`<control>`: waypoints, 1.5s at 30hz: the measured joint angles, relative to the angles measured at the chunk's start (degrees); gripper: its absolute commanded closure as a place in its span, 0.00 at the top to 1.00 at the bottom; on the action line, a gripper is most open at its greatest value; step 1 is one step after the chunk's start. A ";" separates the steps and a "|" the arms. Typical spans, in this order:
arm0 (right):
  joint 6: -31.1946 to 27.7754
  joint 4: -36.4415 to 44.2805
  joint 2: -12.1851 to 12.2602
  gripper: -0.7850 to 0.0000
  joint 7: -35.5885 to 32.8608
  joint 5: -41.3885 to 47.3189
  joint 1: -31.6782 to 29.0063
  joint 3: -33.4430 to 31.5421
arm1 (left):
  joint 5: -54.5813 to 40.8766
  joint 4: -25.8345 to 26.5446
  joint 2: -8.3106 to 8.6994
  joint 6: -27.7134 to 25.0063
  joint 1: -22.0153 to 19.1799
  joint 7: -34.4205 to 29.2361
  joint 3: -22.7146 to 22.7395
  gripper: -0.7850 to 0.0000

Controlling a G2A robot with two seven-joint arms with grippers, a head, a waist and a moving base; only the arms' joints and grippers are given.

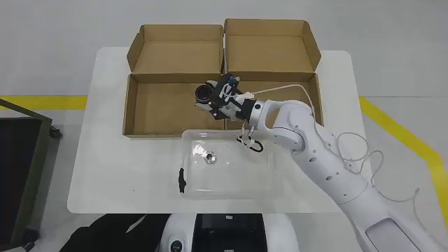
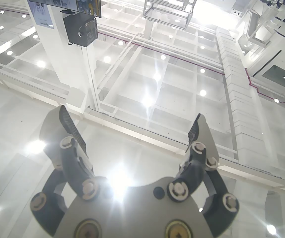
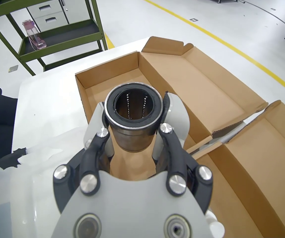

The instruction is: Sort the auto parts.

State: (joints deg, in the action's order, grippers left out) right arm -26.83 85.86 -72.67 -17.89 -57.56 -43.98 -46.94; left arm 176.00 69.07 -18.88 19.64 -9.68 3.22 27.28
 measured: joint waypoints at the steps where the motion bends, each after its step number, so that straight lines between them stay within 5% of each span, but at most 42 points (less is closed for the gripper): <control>1: 0.28 -0.20 -0.09 0.00 -0.59 0.00 0.07 0.15 | 0.00 0.00 0.00 0.00 0.00 0.00 0.00 1.00; 24: -0.46 -9.84 -2.82 0.00 -5.36 2.21 3.12 3.66 | 0.00 0.00 0.00 0.00 0.00 0.00 0.00 1.00; 28: -0.36 -10.74 -3.16 0.27 -5.86 1.65 3.51 3.93 | 0.00 0.00 0.00 0.00 0.00 0.00 0.00 1.00; 34: -0.69 -12.07 -3.52 0.31 -6.40 1.20 3.76 3.94 | 0.00 0.00 0.00 0.00 0.00 0.00 0.00 1.00; 42: -1.55 -13.13 -3.97 0.51 -6.97 0.92 4.05 3.90 | 0.00 0.00 0.00 0.00 0.00 0.00 0.00 1.00; 45: -1.74 -13.54 -4.16 0.68 -7.03 0.87 4.16 3.95 | 0.00 0.00 0.00 0.00 0.00 0.00 0.00 1.00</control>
State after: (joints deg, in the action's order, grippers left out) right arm -28.56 72.32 -76.83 -24.92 -56.69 -39.82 -43.00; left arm 176.00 69.07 -18.88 19.64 -9.68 3.22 27.28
